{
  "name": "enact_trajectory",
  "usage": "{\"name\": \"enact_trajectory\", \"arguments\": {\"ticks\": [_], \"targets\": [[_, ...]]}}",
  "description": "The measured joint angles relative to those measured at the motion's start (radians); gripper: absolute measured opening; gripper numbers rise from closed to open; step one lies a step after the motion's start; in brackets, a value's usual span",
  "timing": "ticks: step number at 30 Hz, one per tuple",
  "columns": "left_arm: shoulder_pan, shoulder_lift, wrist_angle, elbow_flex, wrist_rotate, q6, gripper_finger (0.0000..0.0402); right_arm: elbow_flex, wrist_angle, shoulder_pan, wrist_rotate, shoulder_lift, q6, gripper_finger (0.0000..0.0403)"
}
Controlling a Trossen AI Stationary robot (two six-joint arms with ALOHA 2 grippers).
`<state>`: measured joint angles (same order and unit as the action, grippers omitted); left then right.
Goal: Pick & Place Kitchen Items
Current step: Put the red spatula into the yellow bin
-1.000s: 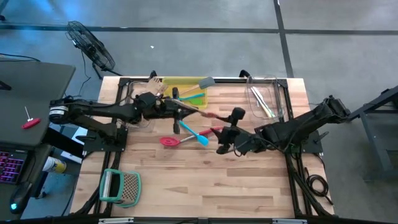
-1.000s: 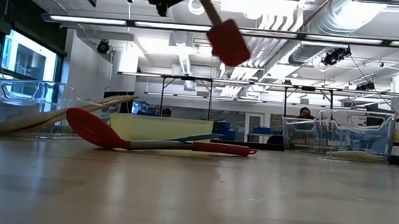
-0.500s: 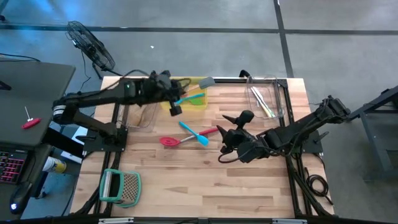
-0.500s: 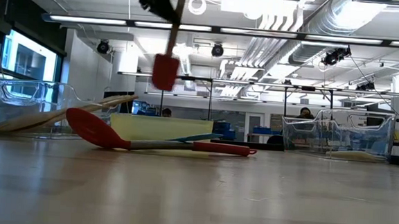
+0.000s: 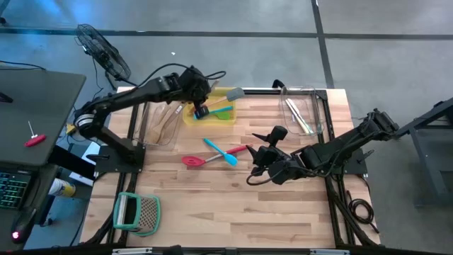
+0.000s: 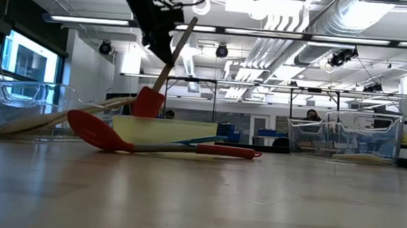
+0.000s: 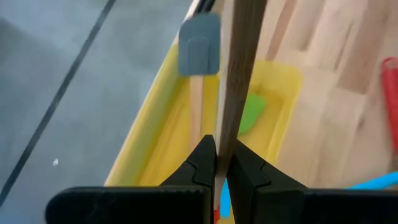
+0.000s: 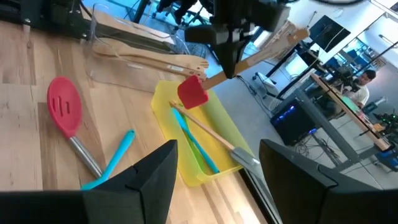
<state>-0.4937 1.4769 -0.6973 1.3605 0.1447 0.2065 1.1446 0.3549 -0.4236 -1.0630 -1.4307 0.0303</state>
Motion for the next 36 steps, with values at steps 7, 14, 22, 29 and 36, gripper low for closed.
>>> {"name": "enact_trajectory", "arguments": {"ticks": [7, 14, 22, 29, 36], "targets": [[-0.043, 0.034, -0.019, 0.000, -0.026, 0.026, 0.0011, 0.000, 0.007, 0.005, 0.001, 0.000, 0.000, 0.0219], [-0.062, 0.034, -0.112, 0.037, -0.027, 0.027, 0.0011, 0.000, 0.013, 0.050, 0.077, 0.000, 0.015, 0.0219], [-0.069, 0.100, -0.274, 0.201, -0.086, 0.026, 0.0011, 0.000, 0.021, 0.110, 0.163, 0.000, 0.044, 0.0219], [-0.069, 0.269, -0.411, 0.393, -0.087, 0.076, 0.0011, 0.000, 0.021, 0.132, 0.209, 0.000, 0.056, 0.0219], [-0.091, 0.402, -0.512, 0.518, -0.132, 0.108, 0.0011, 0.000, 0.016, 0.132, 0.211, 0.000, 0.055, 0.0219]]}}
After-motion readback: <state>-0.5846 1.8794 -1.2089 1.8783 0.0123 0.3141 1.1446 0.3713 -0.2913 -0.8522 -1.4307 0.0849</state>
